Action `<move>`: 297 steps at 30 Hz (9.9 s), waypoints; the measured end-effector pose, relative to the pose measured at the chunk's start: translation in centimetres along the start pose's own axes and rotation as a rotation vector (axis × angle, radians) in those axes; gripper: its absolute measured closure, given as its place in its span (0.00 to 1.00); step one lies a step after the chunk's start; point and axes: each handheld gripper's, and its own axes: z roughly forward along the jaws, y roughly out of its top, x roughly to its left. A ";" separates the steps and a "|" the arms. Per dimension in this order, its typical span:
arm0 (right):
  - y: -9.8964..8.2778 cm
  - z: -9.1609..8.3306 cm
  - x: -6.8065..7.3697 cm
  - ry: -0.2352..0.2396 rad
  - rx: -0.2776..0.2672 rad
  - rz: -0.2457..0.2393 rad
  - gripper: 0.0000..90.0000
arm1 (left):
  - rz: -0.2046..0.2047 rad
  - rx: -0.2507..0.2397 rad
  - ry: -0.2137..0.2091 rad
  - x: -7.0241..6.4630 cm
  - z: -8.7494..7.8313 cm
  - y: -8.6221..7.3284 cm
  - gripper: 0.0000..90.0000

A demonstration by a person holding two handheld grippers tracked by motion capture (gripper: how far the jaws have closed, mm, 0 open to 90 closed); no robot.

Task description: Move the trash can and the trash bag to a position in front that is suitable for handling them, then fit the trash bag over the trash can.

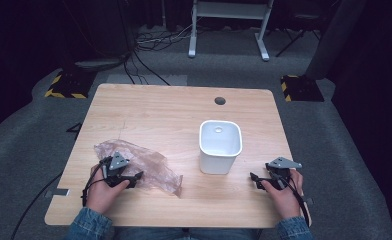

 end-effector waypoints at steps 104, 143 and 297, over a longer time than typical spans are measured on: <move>1.8 2.1 8.7 0.159 -0.004 -0.137 0.30 | -0.005 -0.074 0.080 2.5 -4.3 -2.6 0.32; 1.8 2.1 8.7 0.159 -0.003 -0.141 0.28 | -0.110 -0.031 0.034 2.1 -3.7 -3.5 1.00; 2.4 1.8 7.8 0.192 -0.003 -0.140 0.43 | 0.103 -0.420 -0.526 -15.6 -13.8 18.2 0.99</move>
